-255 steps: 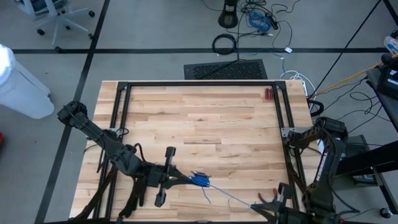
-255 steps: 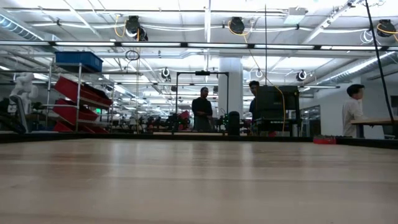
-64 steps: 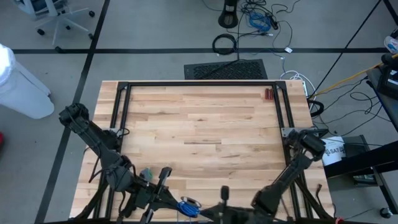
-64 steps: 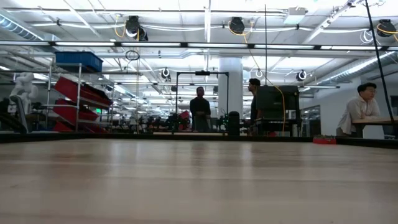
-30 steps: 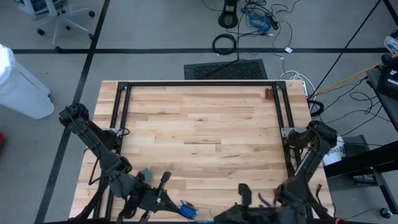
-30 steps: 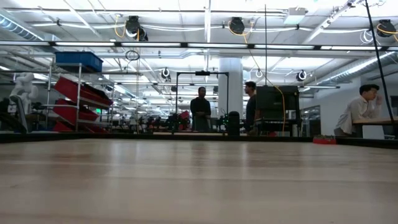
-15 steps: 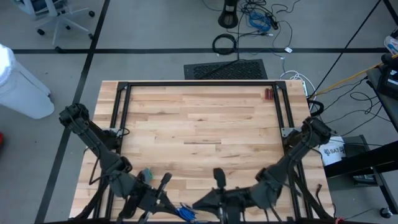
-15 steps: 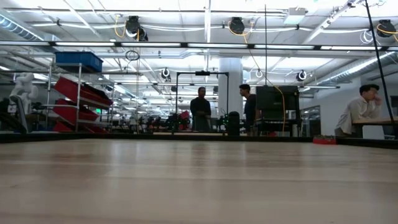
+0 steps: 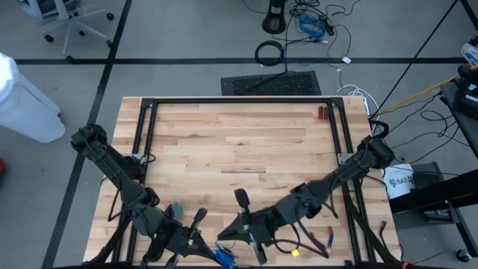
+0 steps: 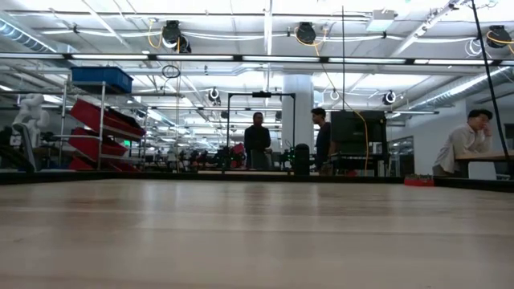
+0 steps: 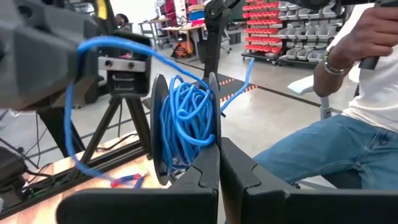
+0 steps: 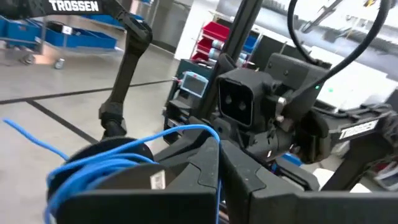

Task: Coil cords
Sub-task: Coil the blue wire onto the black spool

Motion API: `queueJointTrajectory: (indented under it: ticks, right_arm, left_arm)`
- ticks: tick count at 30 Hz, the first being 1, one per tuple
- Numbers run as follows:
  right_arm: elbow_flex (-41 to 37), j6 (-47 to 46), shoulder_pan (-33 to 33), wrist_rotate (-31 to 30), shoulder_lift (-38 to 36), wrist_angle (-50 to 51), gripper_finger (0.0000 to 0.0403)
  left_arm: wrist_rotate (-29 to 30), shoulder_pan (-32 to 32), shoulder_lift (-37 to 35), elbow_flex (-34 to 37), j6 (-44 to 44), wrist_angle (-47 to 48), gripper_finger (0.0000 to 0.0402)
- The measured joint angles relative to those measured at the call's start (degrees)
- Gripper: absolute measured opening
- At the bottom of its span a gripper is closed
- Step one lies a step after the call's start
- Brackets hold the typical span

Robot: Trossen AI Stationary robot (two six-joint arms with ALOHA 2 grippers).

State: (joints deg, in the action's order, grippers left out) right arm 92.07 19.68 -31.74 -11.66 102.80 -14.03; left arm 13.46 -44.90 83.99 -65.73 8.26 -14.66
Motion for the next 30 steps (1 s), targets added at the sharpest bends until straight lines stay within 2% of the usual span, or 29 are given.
queueJointTrajectory:
  ticks: [6, 14, 22, 27, 30]
  right_arm:
    - [0.0, -1.7, 1.74, 3.32, 0.02, 2.16, 0.0]
    - [0.02, -1.97, -1.78, 4.69, 0.0, 4.74, 0.0]
    - [0.02, -2.07, -9.6, -6.51, -0.07, 8.28, 0.0]
    - [0.02, -2.05, -12.86, -17.39, -0.07, 11.0, 0.0]
    - [0.02, -2.14, -13.59, -21.63, -0.09, 13.87, 0.0]
  left_arm:
    - [-0.94, 0.0, 0.01, 0.0, 1.44, -0.01, 0.0]
    - [4.17, -0.05, 0.05, 0.0, 1.57, 1.43, 0.0]
    - [7.64, -1.04, 0.04, 0.0, 1.72, 1.74, 0.0]
    - [7.69, -1.3, 0.04, 0.0, 2.12, 1.29, 0.0]
    - [7.69, -1.44, 0.04, 0.0, 2.78, 0.22, 0.0]
